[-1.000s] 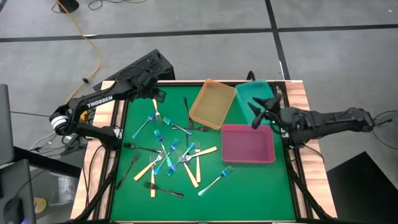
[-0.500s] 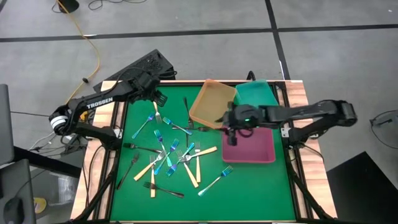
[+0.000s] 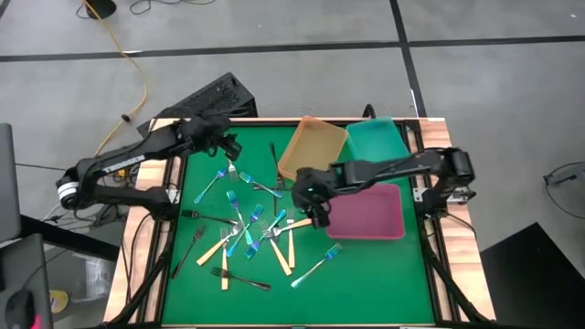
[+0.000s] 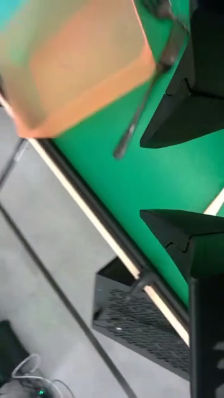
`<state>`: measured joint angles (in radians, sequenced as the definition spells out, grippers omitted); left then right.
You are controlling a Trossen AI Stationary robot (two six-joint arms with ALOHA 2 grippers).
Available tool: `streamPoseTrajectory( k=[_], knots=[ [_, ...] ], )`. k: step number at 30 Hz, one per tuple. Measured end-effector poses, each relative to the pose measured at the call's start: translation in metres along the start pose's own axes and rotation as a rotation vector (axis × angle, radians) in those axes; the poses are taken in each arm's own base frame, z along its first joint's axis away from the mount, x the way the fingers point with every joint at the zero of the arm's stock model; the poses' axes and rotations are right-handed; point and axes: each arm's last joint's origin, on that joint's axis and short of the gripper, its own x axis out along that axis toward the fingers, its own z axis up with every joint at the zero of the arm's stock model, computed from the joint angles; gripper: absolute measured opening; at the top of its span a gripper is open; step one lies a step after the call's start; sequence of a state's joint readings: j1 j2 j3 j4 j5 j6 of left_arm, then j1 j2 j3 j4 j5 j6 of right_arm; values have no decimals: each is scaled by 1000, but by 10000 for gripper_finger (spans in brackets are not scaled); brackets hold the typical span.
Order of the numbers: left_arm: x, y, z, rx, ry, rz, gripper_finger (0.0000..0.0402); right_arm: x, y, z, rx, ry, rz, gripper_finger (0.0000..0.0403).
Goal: Sort silverware by color (type)
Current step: Put the orange fork into the orange bin
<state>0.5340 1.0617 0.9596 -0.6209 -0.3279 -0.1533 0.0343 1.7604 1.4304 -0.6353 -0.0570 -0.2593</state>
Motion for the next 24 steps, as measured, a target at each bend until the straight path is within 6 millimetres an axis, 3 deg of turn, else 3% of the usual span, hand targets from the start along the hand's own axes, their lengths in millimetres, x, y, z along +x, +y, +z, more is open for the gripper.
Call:
streamPoseTrajectory(
  k=[7,17,24],
  knots=[
    [-33,7,1,-73,-118,-38,156,36,10,2,37,164,107,271],
    [-48,12,2,-105,-191,-41,156,88,22,-10,49,275,138,271],
    [-49,13,4,-114,-213,-21,156,90,21,-10,47,274,133,271]
  ],
)
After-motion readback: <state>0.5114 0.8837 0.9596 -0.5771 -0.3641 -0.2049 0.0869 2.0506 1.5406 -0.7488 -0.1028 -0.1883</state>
